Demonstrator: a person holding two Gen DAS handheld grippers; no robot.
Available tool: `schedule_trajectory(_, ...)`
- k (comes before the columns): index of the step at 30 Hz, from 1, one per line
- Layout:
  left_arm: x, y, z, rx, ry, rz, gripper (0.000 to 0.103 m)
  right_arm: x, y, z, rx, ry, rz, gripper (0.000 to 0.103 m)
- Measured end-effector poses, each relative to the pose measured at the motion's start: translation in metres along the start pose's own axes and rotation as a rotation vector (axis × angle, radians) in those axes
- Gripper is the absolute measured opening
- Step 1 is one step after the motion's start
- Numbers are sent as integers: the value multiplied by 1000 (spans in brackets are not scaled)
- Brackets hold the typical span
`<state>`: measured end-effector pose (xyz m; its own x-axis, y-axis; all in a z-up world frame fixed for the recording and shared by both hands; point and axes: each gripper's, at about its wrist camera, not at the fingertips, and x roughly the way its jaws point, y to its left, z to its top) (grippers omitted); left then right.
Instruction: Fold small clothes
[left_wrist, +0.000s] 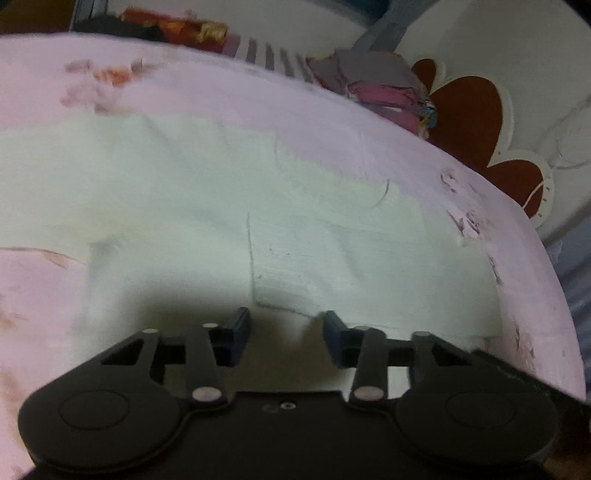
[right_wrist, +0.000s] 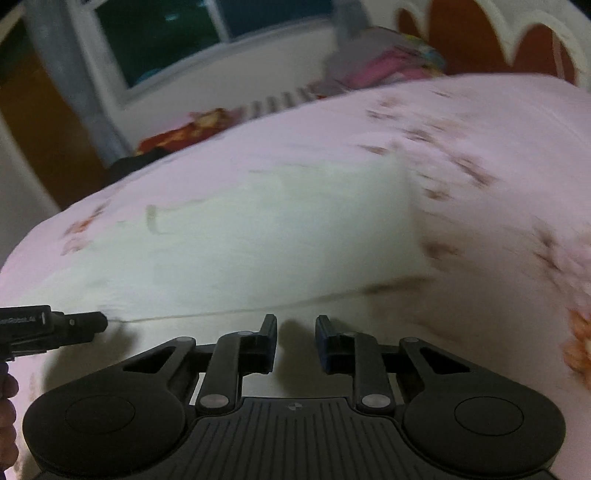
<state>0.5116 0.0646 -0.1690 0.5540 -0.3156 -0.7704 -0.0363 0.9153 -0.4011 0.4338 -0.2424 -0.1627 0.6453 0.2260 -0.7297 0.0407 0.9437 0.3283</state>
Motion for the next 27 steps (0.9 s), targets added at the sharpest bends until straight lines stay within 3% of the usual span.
schedule_trajectory(4, 16, -5, 10, -6, -22, -28, 7, -6, -25, 3, 56, -2, -11, 24)
schedule_trajectory(5, 20, -5, 13, 3, -23, -32, 4, -5, -27, 3, 63, -3, -7, 24)
schedule_trajectory(9, 4, -6, 24, 51, -105, -20, 4, -1, -29, 9, 73, -2, -4, 24)
schedule_trajectory(13, -20, 20, 43, 32, -173, 30, 4, 4, -28, 10, 70, -2, -11, 24)
schedule_trajectory(20, -20, 45, 42, 44, -132, 81, 4, 10, -31, 14, 84, -6, -31, 24)
schedule_trajectory(27, -24, 52, 40, 14, -162, 80, 4, 15, -35, 17, 76, -1, -49, 22)
